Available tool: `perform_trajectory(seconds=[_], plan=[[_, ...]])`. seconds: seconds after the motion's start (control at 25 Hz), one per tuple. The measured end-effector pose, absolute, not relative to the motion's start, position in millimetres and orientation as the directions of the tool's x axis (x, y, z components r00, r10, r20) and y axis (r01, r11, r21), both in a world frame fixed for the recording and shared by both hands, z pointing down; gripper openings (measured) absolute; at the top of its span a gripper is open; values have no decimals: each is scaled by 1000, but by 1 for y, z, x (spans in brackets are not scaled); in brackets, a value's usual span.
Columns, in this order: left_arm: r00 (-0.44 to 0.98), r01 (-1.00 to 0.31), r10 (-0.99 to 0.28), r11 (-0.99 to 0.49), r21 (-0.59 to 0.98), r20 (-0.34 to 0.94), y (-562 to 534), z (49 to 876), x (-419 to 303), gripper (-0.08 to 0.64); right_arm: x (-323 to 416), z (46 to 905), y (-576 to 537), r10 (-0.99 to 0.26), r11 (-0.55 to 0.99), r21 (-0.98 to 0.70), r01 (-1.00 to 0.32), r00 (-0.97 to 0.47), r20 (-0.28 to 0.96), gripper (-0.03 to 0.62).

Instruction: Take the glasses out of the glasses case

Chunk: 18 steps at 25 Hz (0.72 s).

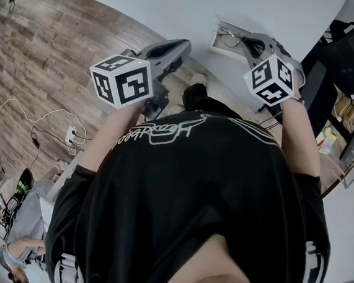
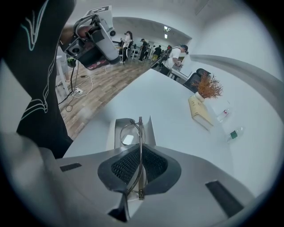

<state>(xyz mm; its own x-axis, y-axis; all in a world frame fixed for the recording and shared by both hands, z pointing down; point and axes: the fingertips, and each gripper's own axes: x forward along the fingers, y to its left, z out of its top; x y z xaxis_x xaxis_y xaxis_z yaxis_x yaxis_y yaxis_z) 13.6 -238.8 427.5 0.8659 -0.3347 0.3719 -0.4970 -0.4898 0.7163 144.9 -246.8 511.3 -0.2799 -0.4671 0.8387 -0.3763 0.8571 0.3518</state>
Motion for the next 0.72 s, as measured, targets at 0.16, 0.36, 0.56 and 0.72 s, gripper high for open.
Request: perform_trajectory(seconds=[0.16, 0.36, 0.56, 0.72], plan=[[867, -494, -335, -495, 714, 367, -236, 425, 12, 8, 144, 505, -247, -485, 847, 367, -385, -278, 829, 18], [869, -491, -335, -504, 710, 363, -228, 421, 10, 8, 143, 496, -243, -512, 829, 384, -405, -276, 813, 18], [871, -489, -337, -515, 704, 358, -221, 415, 8, 8, 141, 482, -240, -544, 806, 399, -437, -281, 791, 18], [875, -481, -334, -530, 698, 350, -215, 408, 7, 8, 135, 470, -237, -570, 784, 398, -476, -298, 766, 18]])
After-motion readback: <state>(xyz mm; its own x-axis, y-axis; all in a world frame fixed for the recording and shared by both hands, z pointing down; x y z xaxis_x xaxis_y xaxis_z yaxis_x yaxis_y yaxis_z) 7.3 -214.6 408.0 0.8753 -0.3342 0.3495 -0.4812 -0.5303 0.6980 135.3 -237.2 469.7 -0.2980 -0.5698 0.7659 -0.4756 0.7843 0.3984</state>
